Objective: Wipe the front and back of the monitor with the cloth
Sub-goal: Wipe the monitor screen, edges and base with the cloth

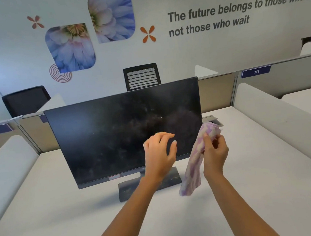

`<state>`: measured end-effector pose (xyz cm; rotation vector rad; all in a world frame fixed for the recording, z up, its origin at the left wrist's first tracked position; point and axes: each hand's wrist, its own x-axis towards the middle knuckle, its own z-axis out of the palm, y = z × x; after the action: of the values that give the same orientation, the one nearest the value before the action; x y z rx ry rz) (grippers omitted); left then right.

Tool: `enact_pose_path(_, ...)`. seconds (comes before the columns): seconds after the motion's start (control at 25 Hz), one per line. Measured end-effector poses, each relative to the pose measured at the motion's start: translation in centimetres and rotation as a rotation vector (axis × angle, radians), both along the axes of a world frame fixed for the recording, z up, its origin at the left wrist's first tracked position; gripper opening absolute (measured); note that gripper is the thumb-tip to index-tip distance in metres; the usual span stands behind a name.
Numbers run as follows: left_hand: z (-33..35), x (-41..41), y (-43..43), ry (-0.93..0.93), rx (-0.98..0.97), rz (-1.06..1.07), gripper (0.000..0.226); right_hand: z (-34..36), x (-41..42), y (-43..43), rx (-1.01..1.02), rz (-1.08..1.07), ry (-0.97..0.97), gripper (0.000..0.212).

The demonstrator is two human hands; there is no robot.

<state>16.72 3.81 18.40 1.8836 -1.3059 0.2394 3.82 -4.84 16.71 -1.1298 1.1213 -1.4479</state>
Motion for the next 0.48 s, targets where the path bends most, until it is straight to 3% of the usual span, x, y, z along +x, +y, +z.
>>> enact_pose_path(0.16,5.1,6.3,1.6,-0.258,-0.106,0.118,0.033,4.1,3.6,0.6,-0.165,-0.038,0.015,0.019)
enact_pose_path(0.48,10.0,13.3,1.9,-0.389,-0.036,0.233,0.052,11.3,9.0,-4.0,-0.405,-0.104,0.059,0.026)
